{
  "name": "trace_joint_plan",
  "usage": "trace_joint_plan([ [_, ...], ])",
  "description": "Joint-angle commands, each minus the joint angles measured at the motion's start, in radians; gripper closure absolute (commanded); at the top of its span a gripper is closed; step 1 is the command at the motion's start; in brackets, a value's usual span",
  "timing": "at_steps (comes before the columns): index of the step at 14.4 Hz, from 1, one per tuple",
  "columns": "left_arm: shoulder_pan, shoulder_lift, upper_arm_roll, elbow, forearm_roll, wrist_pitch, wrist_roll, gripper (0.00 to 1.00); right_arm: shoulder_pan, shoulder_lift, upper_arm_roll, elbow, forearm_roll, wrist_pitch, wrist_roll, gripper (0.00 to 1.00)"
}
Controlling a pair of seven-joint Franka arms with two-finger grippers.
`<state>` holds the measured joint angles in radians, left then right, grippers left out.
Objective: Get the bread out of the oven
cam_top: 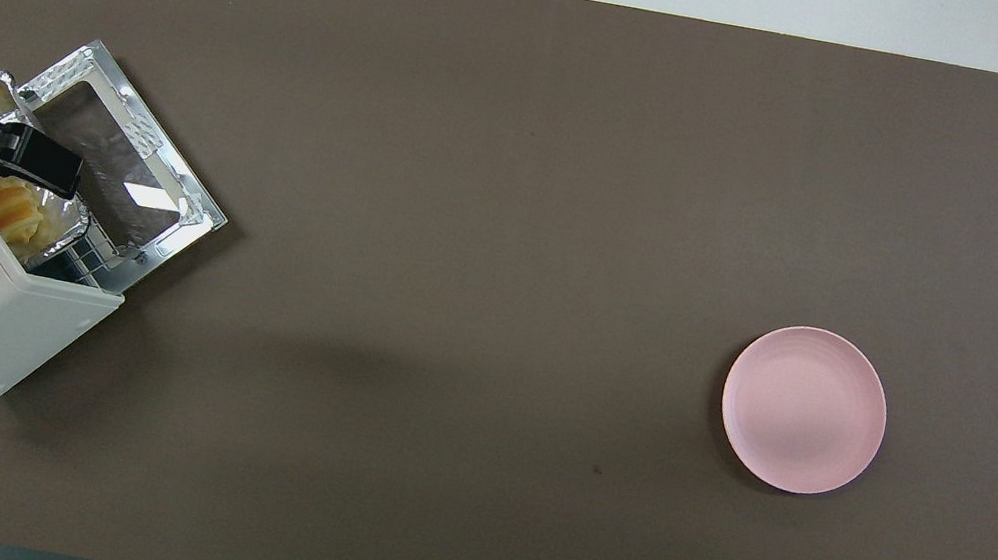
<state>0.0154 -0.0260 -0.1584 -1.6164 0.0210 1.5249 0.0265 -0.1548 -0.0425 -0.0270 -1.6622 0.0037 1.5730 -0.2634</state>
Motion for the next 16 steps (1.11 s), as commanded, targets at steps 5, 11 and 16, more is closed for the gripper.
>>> trace_joint_plan([
  [5,0.015,-0.037,-0.003,-0.045,-0.012,0.031,-0.002,0.0,-0.011,-0.014,0.009,-0.008,-0.002,-0.01,-0.007,0.0],
  [11,0.005,0.055,0.0,0.015,-0.033,0.075,-0.221,0.0,-0.011,-0.014,0.009,-0.01,-0.002,-0.01,-0.007,0.0],
  [16,-0.051,0.214,-0.001,0.009,0.117,0.237,-0.546,0.0,-0.011,-0.014,0.009,-0.008,-0.002,-0.01,-0.007,0.0],
])
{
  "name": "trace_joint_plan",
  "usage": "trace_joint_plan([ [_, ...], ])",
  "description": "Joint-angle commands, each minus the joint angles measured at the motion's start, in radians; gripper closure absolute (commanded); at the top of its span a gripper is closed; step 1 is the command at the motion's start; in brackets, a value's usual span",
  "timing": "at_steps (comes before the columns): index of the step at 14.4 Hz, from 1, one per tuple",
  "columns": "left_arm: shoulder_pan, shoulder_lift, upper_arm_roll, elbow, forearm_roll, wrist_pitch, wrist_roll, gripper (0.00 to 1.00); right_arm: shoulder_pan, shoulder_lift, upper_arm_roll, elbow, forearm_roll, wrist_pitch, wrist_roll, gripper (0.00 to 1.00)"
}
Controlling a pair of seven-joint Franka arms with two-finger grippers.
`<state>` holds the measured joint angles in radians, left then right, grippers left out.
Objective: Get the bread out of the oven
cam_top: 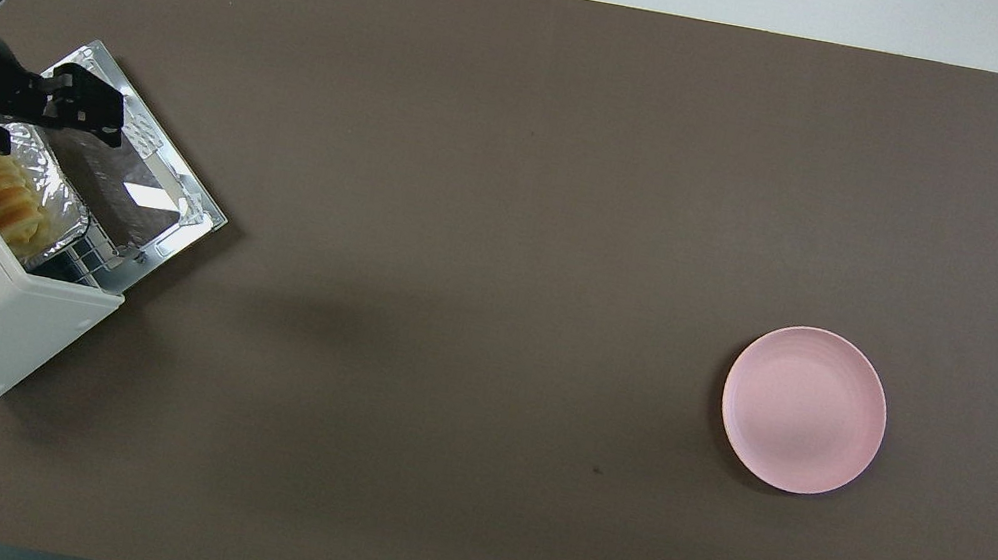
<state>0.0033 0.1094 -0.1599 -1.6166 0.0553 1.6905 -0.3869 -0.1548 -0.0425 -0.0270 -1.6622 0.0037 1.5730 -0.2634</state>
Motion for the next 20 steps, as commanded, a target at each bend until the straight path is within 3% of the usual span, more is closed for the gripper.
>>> trace_joint_plan([
  [1,-0.039,0.09,0.0,-0.024,0.107,0.11,-0.171,0.0,-0.011,-0.014,0.009,-0.008,-0.002,-0.01,-0.007,0.0],
  [7,0.007,0.067,0.016,-0.157,0.168,0.164,-0.242,0.0,-0.009,-0.014,0.009,-0.008,-0.002,-0.01,-0.007,0.0],
  [11,0.05,0.012,0.017,-0.328,0.186,0.361,-0.242,0.0,-0.011,-0.014,0.009,-0.008,-0.002,-0.01,-0.007,0.0],
  [15,0.07,0.021,0.017,-0.379,0.186,0.442,-0.239,0.0,-0.009,-0.014,0.009,-0.008,-0.002,-0.01,-0.007,0.0],
  [16,0.084,0.018,0.016,-0.399,0.186,0.46,-0.239,0.05,-0.011,-0.014,0.009,-0.008,-0.002,-0.01,-0.007,0.0],
  [17,0.081,0.012,0.016,-0.414,0.186,0.472,-0.242,0.18,-0.011,-0.014,0.009,-0.01,-0.002,-0.01,-0.007,0.0],
  [20,0.081,0.022,0.016,-0.448,0.186,0.488,-0.227,0.74,-0.011,-0.014,0.009,-0.008,-0.002,-0.01,-0.007,0.0],
])
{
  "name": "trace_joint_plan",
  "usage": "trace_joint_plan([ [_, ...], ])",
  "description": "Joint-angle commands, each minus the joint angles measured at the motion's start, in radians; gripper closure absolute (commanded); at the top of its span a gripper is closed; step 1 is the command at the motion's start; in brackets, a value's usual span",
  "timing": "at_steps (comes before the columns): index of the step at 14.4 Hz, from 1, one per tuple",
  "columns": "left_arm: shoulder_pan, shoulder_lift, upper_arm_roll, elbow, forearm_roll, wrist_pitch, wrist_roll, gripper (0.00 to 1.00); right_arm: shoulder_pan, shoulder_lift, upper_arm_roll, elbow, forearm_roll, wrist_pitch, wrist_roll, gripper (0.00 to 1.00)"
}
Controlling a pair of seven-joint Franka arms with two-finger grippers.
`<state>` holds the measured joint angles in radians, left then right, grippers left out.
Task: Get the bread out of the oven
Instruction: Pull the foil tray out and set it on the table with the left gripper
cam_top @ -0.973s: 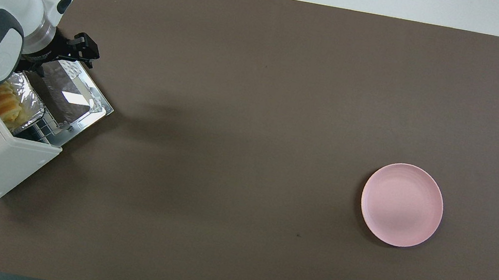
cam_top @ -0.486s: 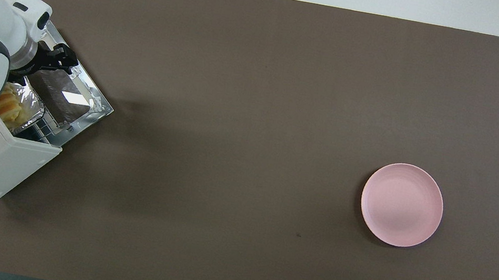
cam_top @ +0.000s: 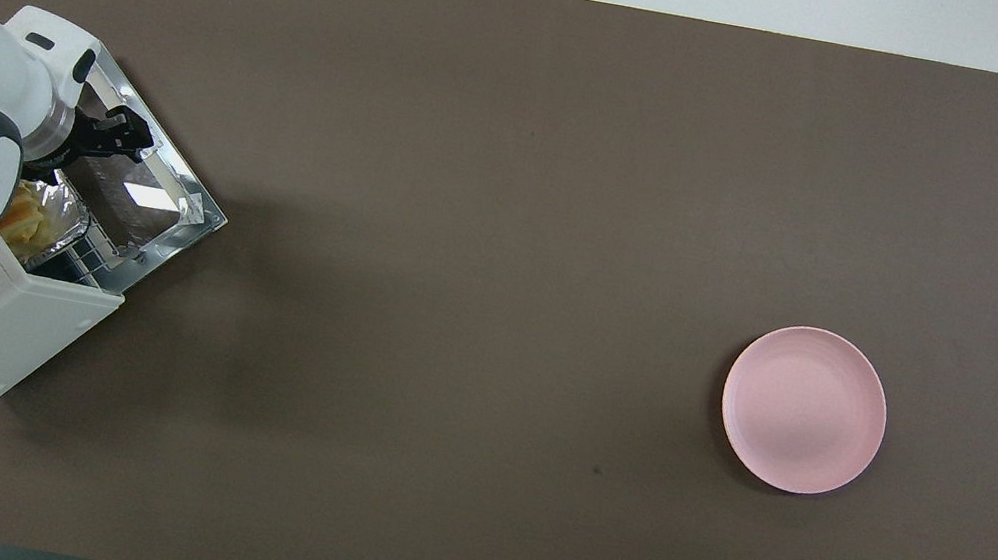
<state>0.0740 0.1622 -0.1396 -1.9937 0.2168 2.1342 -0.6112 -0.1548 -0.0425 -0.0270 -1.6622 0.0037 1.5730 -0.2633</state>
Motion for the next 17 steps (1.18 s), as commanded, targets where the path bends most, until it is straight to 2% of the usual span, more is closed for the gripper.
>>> trace_joint_plan([
  [1,0.013,-0.032,-0.005,-0.098,0.024,0.076,0.023,0.95,-0.011,-0.014,0.009,-0.01,-0.002,-0.01,-0.007,0.0],
  [2,0.004,-0.032,-0.005,-0.096,0.024,0.073,0.036,1.0,-0.009,-0.014,0.009,-0.008,-0.002,-0.01,-0.007,0.0],
  [4,-0.057,-0.014,-0.009,-0.029,0.023,0.056,0.035,1.0,-0.009,-0.014,0.009,-0.008,-0.002,-0.01,-0.007,0.0],
  [6,-0.165,0.052,-0.012,0.143,-0.003,-0.046,0.034,1.0,-0.011,-0.014,0.009,-0.008,-0.002,-0.01,-0.007,0.0],
  [8,-0.273,0.133,-0.009,0.361,-0.127,-0.179,0.031,1.0,-0.011,-0.014,0.009,-0.008,-0.002,-0.01,-0.007,0.0],
  [9,-0.327,0.152,-0.009,0.409,-0.151,-0.183,0.031,1.0,-0.011,-0.014,0.009,-0.008,-0.002,-0.01,-0.007,0.0],
  [13,-0.52,0.155,-0.008,0.382,-0.136,-0.159,0.041,1.0,-0.011,-0.014,0.009,-0.008,-0.002,-0.01,-0.007,0.0],
  [15,-0.617,0.181,-0.009,0.375,-0.123,-0.102,0.044,1.0,-0.011,-0.014,0.009,-0.01,-0.002,-0.01,-0.007,0.0],
  [17,-0.71,0.239,-0.006,0.381,-0.125,-0.085,0.021,1.0,-0.011,-0.014,0.009,-0.008,-0.002,-0.01,-0.007,0.0],
])
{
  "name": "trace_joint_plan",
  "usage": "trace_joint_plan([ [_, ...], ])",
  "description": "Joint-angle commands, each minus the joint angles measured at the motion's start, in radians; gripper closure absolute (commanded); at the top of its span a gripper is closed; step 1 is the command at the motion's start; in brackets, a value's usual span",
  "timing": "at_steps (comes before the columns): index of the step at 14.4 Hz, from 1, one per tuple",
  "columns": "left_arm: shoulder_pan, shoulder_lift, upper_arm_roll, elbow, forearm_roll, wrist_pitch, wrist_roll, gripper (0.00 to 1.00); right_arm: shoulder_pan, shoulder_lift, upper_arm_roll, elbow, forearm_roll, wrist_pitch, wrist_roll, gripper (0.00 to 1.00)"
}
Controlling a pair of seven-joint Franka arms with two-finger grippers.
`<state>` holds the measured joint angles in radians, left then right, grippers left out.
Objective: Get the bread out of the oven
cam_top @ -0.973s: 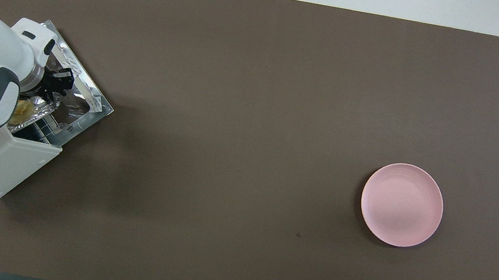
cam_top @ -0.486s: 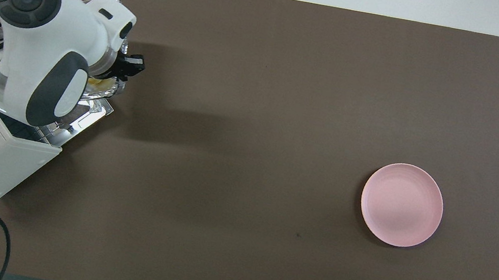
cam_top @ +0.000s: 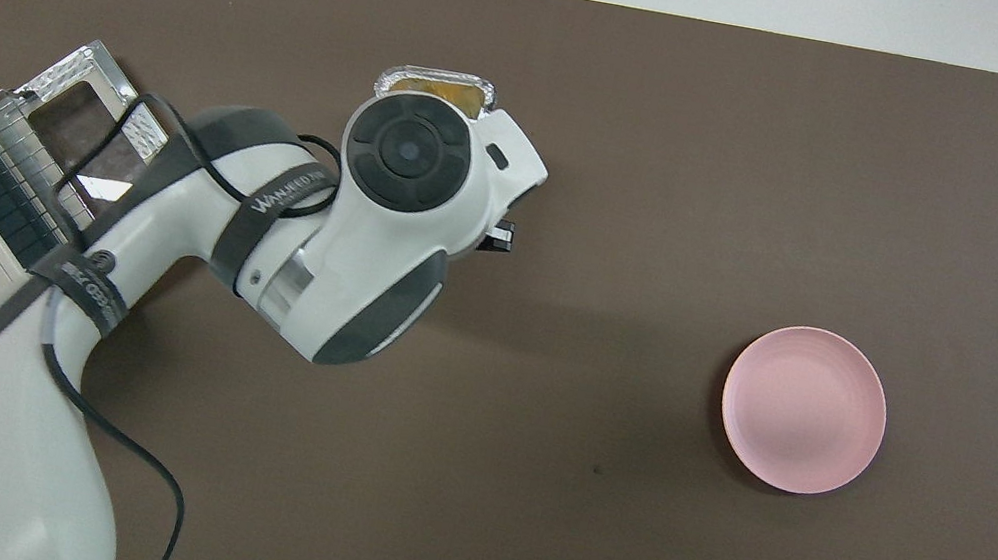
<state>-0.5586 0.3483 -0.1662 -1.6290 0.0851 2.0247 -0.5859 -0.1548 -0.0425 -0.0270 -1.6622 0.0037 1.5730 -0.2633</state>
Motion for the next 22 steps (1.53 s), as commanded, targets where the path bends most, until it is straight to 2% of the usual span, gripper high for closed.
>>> trace_joint_plan([
  [1,-0.095,0.064,0.02,0.009,0.01,0.043,-0.014,1.0,-0.011,-0.014,0.009,-0.008,-0.002,-0.01,-0.007,0.0],
  [2,-0.093,0.066,0.019,0.006,0.008,0.045,-0.014,1.0,-0.009,-0.014,0.009,-0.01,-0.002,-0.01,-0.007,0.0],
  [3,-0.093,0.066,0.02,0.006,0.007,0.043,-0.015,0.85,-0.011,-0.014,0.009,-0.008,-0.002,-0.01,-0.013,0.0],
  [4,-0.09,0.066,0.022,0.009,0.005,0.04,-0.018,0.28,-0.011,-0.014,0.009,-0.008,-0.002,-0.01,-0.014,0.0],
  [5,-0.087,0.064,0.027,0.014,0.007,0.034,-0.022,0.0,-0.011,-0.014,0.009,-0.008,-0.002,-0.01,-0.013,0.0],
  [8,-0.031,-0.017,0.073,0.032,-0.014,-0.026,-0.014,0.0,-0.009,-0.014,0.009,-0.008,-0.002,-0.011,-0.011,0.0],
  [11,0.176,-0.115,0.073,0.052,-0.053,-0.136,0.001,0.0,-0.009,-0.017,0.015,-0.011,-0.002,-0.034,-0.011,0.0],
  [13,0.276,-0.19,0.074,0.047,-0.053,-0.257,0.103,0.0,0.021,-0.017,0.018,-0.017,-0.002,-0.028,0.002,0.0],
  [15,0.386,-0.264,0.074,0.043,-0.064,-0.393,0.304,0.0,0.063,-0.02,0.019,-0.024,-0.002,-0.022,0.129,0.0],
  [17,0.445,-0.317,0.076,0.037,-0.068,-0.516,0.392,0.0,0.138,-0.02,0.019,-0.063,-0.002,0.024,0.275,0.0],
  [19,0.476,-0.344,0.076,0.038,-0.068,-0.573,0.481,0.0,0.199,-0.008,0.019,-0.093,-0.002,0.077,0.387,0.0],
  [20,0.515,-0.35,0.071,0.037,-0.068,-0.581,0.559,0.0,0.242,0.015,0.019,-0.097,-0.002,0.109,0.457,0.0],
  [22,0.525,-0.351,0.07,0.035,-0.068,-0.606,0.586,0.0,0.317,0.073,0.019,-0.096,-0.002,0.168,0.602,0.0],
])
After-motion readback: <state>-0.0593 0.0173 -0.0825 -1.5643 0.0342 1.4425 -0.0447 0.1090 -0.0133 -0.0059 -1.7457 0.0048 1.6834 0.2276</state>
